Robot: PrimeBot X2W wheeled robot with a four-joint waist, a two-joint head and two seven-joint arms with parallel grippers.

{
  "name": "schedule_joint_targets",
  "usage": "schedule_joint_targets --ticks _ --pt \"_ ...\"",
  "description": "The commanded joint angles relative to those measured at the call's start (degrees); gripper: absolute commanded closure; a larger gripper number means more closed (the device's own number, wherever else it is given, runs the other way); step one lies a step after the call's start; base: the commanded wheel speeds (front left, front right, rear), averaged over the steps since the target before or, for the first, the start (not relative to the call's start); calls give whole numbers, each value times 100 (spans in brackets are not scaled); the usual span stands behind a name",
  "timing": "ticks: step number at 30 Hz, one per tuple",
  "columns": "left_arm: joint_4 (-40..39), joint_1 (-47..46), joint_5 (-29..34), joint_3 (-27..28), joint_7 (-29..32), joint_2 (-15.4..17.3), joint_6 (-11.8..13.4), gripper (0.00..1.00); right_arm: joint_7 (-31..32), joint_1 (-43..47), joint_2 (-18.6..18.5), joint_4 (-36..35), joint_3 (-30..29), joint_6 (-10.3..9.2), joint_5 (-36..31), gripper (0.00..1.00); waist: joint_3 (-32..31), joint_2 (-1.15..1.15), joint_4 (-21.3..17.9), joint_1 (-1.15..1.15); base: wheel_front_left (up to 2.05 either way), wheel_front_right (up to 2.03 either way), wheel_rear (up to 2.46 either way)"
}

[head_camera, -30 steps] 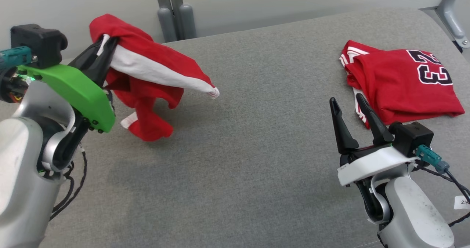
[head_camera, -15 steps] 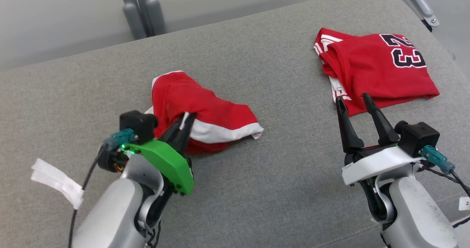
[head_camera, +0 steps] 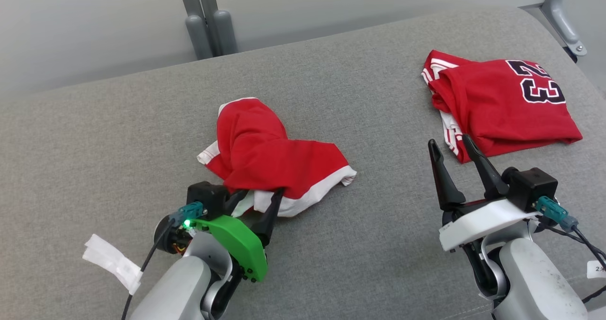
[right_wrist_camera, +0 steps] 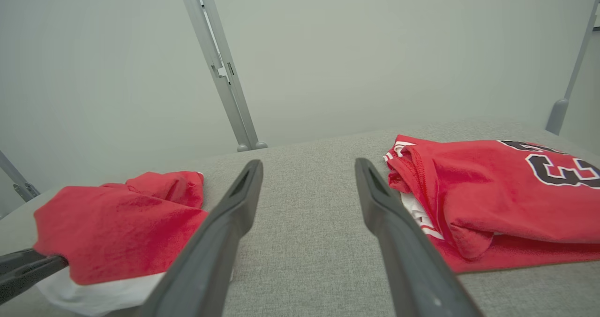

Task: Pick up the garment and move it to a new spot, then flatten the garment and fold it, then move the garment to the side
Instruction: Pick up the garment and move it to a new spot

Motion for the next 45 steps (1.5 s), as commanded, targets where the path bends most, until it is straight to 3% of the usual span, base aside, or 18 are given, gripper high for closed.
schedule_joint_targets --ticks 1,8,18,27,36,45 --pt "-56 8 40 65 -105 83 40 0 -16 75 -28 16 -7 1 10 0 -110 0 107 0 0 0 0" --pt "-708 500 -231 488 -504 347 286 0 -15 149 -15 26 -23 1 27 0 -255 0 252 0 0 0 0" --pt "-1825 1363 -134 1214 -1073 922 990 0 -15 314 -73 -17 -144 1 -13 0 -393 0 499 0 0 0 0" --pt "-2496 2162 289 1856 -1331 889 1446 0 -16 439 -99 -70 -249 1 -69 0 -483 0 567 0 0 0 0" --pt "-2778 2609 831 2363 -1333 453 1175 0 -15 492 -90 -93 -280 1 -102 0 -507 0 588 0 0 0 0" --pt "-2646 2591 1097 2585 -1333 215 931 0 -15 439 -98 -58 -248 1 -80 0 -486 0 529 0 0 0 0"
